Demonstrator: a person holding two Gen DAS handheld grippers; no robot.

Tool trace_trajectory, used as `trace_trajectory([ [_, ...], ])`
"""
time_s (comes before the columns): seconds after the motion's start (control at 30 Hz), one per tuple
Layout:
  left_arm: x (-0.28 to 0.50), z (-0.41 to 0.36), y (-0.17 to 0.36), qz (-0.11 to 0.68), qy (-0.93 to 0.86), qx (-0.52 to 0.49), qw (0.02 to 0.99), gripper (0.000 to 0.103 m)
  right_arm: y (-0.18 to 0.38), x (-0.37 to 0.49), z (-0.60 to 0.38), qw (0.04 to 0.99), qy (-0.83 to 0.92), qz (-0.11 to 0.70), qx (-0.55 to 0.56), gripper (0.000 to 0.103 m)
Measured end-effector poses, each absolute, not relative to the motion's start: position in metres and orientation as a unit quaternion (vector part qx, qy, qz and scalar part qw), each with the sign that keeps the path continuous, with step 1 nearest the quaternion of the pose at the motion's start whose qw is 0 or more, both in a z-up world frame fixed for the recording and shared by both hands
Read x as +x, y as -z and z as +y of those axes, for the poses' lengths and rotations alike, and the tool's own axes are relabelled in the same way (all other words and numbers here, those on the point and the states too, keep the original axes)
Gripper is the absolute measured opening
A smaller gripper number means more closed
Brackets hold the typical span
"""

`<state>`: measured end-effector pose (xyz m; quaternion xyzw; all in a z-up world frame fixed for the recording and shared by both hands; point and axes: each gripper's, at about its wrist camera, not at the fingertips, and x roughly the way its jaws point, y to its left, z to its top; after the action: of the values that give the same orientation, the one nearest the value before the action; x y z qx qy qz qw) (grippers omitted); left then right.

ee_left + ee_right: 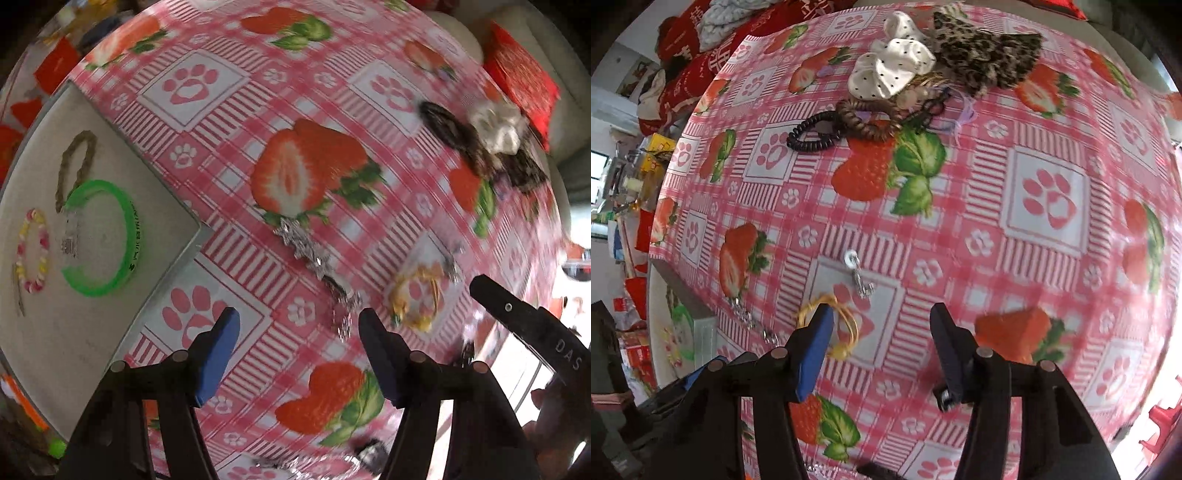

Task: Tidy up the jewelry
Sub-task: 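Grasp the silver star hair clip with the left tool while the right tool grasps a small silver charm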

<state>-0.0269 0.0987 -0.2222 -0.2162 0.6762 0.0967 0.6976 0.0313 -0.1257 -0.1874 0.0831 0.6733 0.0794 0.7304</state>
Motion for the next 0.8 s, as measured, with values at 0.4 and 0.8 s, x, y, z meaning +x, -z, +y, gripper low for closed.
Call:
trace_trajectory([
  [0.4, -0.017, 0.105, 0.241, 0.663, -0.147, -0.234, 0.696, 0.073, 0.203, 0.051, -0.107, 0.723, -0.120, 0.680, 0.033, 0.046],
  [0.8, 0.008, 0.083, 0.239, 0.667, -0.165, -0.174, 0.705, 0.041, 0.209, 0.049, -0.080, 0.741, -0.132, 0.656, -0.057, 0.010],
])
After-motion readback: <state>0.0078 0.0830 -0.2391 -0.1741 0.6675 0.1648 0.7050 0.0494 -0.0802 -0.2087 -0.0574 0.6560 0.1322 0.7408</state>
